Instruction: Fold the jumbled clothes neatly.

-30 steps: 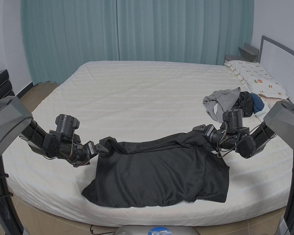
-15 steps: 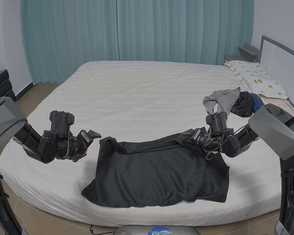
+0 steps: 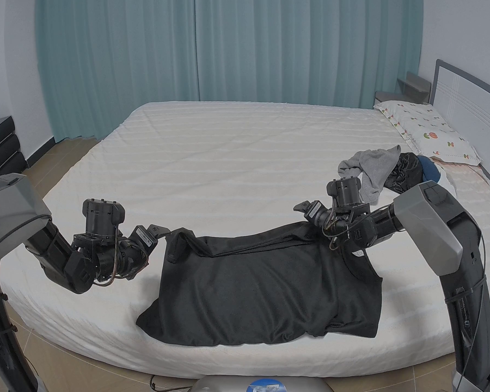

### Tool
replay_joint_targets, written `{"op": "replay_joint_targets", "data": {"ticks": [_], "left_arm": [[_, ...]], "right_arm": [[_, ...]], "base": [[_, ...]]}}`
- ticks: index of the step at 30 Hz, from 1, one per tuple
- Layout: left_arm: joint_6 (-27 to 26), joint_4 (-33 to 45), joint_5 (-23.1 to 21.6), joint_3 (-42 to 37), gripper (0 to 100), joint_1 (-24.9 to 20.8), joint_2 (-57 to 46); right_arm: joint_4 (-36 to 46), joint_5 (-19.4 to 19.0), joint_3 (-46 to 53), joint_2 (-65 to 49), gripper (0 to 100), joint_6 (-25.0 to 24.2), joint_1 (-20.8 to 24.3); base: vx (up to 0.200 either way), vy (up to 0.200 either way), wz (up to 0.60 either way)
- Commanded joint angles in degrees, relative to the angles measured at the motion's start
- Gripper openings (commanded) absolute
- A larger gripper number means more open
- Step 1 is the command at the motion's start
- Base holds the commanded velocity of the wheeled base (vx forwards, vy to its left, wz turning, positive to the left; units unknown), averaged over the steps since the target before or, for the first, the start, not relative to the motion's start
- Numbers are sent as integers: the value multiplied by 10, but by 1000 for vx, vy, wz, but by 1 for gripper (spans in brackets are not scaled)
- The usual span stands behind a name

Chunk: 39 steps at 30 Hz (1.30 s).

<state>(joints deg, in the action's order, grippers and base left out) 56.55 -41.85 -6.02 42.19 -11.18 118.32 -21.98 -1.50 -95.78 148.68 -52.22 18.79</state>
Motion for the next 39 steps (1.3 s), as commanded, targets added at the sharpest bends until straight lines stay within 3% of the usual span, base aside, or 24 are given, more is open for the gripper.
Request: {"op": "replay_joint_targets", "data": {"ticks": [1, 5, 8, 12, 17, 23, 27, 39], "left_arm": [[6, -24, 7, -14, 100, -5, 18], [7, -24, 7, -15, 100, -4, 19], [8, -24, 7, -13, 100, -3, 24], [8, -26, 7, -11, 100, -5, 29], [8, -26, 20, -4, 100, -5, 32], [1, -46, 58, 17, 100, -10, 63], [-5, -58, 70, 38, 100, -17, 82], [-50, -25, 92, 118, 100, -63, 146]], "right_arm": [[-28, 31, -145, 94, 100, -5, -10], [-125, 69, -188, 121, 100, -2, -15], [-192, 73, -188, 112, 100, 6, -21], [-194, 76, -188, 121, 100, 47, -32], [-185, 77, -188, 122, 100, 50, -45], [-165, 52, -56, 35, 100, 46, -55], [-191, 18, 23, -15, 100, 31, -60], [-262, -13, 238, -144, 100, -17, -67]], "base": [[0, 0, 0], [0, 0, 0], [0, 0, 0], [0, 0, 0], [0, 0, 0], [0, 0, 0], [0, 0, 0], [0, 0, 0]]}}
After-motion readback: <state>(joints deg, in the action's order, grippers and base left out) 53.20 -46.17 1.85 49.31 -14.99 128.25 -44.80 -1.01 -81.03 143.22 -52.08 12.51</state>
